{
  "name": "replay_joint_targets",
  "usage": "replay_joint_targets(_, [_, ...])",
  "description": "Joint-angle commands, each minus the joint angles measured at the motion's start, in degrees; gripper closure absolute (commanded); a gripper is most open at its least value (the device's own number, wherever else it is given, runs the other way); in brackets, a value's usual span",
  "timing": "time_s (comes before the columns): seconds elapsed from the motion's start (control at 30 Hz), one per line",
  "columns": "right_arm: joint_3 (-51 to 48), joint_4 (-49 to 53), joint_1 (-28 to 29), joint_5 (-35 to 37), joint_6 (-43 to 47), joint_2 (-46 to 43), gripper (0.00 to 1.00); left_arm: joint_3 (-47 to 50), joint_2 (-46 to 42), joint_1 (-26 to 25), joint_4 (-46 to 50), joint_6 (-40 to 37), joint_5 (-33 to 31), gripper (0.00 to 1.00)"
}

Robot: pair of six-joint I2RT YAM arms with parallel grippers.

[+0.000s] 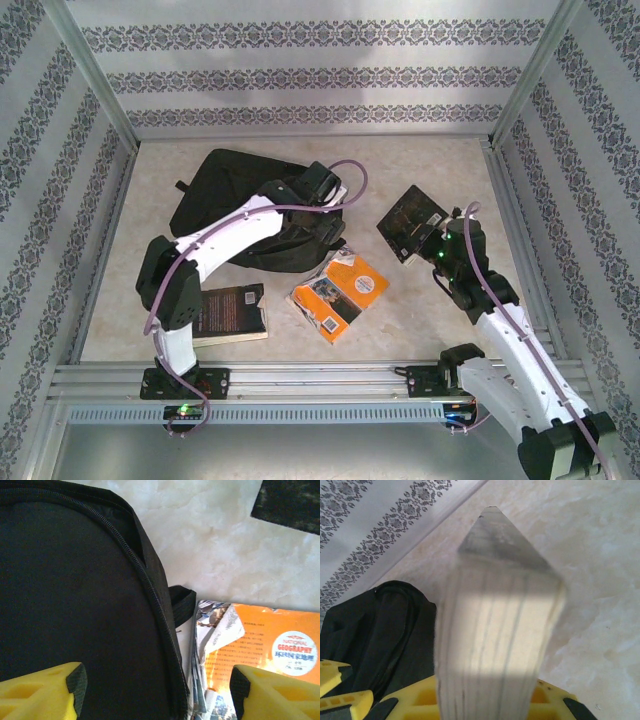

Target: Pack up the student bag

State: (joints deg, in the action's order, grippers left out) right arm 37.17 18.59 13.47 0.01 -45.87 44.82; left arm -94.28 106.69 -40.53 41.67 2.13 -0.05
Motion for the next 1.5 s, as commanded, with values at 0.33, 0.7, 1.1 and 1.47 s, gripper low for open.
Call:
replay_joint_targets(0.33, [-0.95,-6.99,-3.55,-6.29,-0.67,-0.10,1.00,-5.33,6.48,-1.57,5.13,-2.10,-5.04,0.32])
replay_joint_targets(0.7, [-0.55,-8.65,-3.41,-9.17,-0.98,0.24,1.00,-5.39,2.73,-1.07,3.75,-4.05,-12.43,1.00])
replay_joint_targets(1.1, [6.61,-17.89,3.94,-22.99,-4.53,5.52,1.00,-0.83,-14.64,3.16,0.02,-1.89,-15.35,1.00])
replay_joint_targets(1.47, [8.39,-29.38,7.61,-31.36,-23.64,17.31,1.00,1.55,-21.46,7.24,-1.20,-1.71,-15.49,1.00])
